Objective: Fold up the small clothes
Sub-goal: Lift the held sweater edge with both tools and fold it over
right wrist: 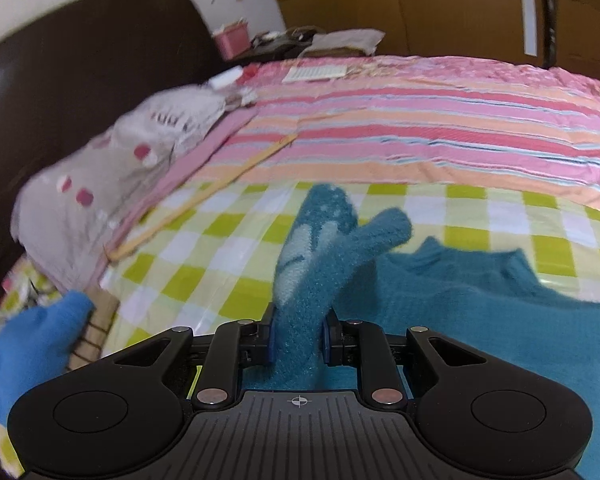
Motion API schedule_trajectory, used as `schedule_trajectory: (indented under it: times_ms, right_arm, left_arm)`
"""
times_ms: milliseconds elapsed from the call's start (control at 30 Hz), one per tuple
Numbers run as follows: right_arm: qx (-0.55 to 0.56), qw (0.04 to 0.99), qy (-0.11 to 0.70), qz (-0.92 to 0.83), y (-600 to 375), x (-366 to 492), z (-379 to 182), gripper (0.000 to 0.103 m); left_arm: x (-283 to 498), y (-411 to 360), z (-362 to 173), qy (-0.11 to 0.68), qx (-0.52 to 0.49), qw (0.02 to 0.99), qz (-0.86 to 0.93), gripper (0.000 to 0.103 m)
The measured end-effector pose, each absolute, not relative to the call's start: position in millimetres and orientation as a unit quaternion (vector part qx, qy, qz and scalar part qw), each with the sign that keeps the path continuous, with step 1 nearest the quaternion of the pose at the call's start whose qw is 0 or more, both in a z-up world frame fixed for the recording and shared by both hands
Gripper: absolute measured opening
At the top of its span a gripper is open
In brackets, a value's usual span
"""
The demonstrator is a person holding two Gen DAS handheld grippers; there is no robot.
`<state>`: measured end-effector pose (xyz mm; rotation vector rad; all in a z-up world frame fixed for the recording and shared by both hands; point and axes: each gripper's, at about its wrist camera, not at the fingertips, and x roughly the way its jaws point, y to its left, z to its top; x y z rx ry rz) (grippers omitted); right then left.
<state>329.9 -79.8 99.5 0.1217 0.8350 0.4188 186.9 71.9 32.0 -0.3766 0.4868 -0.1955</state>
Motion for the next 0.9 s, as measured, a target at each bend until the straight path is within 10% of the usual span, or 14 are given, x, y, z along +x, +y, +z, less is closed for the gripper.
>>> schedule_trajectory:
  times_ms: [433, 900]
  right_arm:
    - [0.145, 0.916, 0.337, 0.164, -221, 311, 149, 0.019]
    - [0.259, 0.892, 0.359, 0.095, -362, 305, 46, 0.019]
  left_arm:
    - [186, -55, 96, 0.193, -0.101, 0.954, -0.207, 0.029]
    - [183, -195, 43, 0.207, 0.069, 0.948, -0.231, 0.029]
